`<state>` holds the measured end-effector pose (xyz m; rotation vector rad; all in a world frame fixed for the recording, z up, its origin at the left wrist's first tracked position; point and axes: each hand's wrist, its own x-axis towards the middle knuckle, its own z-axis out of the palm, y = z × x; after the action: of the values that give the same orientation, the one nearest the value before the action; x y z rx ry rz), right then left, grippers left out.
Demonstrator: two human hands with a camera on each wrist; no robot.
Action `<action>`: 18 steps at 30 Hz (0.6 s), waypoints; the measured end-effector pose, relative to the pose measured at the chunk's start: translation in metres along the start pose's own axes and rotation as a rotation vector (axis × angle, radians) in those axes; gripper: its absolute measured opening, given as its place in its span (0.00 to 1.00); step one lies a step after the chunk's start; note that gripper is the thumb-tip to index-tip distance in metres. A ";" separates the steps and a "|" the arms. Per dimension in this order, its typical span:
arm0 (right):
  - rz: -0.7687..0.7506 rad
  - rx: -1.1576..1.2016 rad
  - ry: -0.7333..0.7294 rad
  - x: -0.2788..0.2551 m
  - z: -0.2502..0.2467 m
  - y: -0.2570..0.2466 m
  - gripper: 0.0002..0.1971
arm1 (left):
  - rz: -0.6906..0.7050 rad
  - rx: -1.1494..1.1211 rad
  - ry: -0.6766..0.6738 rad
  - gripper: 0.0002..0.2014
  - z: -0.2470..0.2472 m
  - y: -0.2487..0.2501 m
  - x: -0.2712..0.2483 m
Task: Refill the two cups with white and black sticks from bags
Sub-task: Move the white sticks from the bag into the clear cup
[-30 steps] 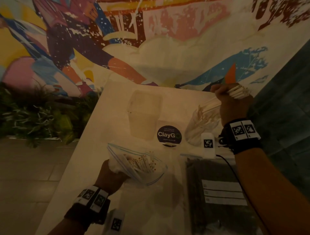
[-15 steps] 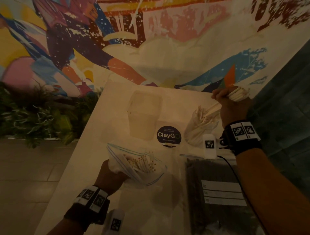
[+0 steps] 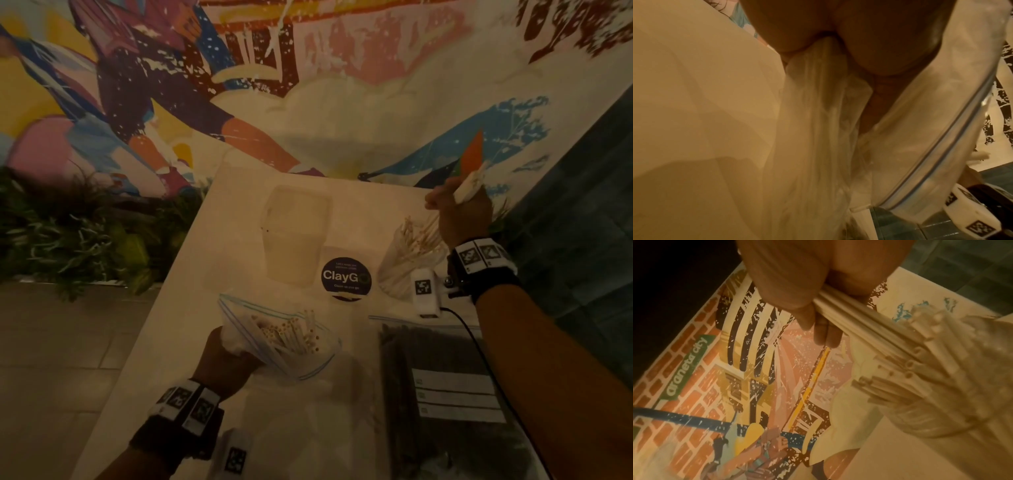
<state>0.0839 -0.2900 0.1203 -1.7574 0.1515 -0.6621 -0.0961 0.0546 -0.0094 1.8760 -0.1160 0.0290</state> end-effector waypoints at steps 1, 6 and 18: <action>-0.019 -0.038 0.006 0.000 0.001 0.003 0.04 | 0.016 0.028 0.000 0.19 0.000 0.003 0.000; -0.033 -0.440 -0.008 -0.005 -0.003 0.009 0.24 | 0.022 0.004 0.009 0.17 0.001 0.007 0.001; -0.022 -0.774 0.073 -0.005 -0.001 0.015 0.31 | 0.031 0.009 -0.005 0.21 0.001 0.006 0.003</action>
<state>0.0829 -0.2937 0.1047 -2.4741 0.4890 -0.7378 -0.0935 0.0516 -0.0035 1.8834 -0.1493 0.0462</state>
